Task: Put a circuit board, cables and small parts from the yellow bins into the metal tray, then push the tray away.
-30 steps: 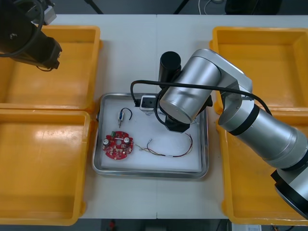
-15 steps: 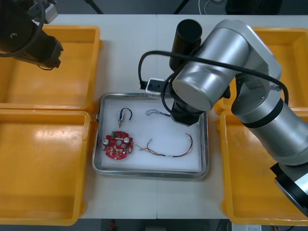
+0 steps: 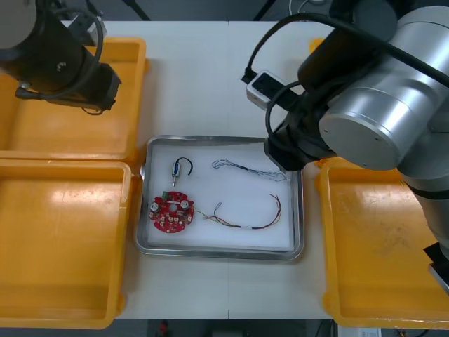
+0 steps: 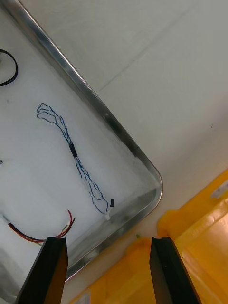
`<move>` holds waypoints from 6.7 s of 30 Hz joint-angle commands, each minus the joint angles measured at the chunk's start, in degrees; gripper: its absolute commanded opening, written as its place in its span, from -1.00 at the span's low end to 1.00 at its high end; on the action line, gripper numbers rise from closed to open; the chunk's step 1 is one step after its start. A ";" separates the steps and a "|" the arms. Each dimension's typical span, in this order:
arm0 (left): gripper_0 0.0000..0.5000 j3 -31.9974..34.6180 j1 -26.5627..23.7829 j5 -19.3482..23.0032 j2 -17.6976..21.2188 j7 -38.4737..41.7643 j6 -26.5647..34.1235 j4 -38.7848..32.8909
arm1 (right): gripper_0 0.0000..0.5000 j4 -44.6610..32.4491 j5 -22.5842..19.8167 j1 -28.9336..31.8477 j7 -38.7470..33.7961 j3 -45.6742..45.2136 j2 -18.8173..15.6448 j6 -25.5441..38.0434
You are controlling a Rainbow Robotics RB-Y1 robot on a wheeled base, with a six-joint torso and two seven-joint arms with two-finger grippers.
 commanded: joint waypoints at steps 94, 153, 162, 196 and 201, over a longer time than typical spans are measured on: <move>1.00 -3.53 3.03 6.21 5.41 10.80 1.94 -12.81 | 1.00 -13.76 -22.66 21.35 -10.51 -20.82 -13.26 0.19; 1.00 31.80 41.52 4.37 8.31 -14.87 1.94 -23.01 | 1.00 9.36 3.00 -2.56 6.98 42.11 4.23 -19.64; 1.00 31.80 41.52 4.37 8.31 -14.87 1.94 -23.01 | 1.00 14.54 5.72 -2.56 6.89 44.39 6.87 -22.01; 1.00 31.80 41.52 4.37 8.31 -14.87 1.94 -23.01 | -1.00 14.98 5.99 -7.13 6.71 47.03 4.58 -18.32; 1.00 31.80 41.52 4.37 8.31 -14.87 1.94 -23.01 | -1.00 17.00 4.93 -10.29 6.98 47.38 4.23 -18.32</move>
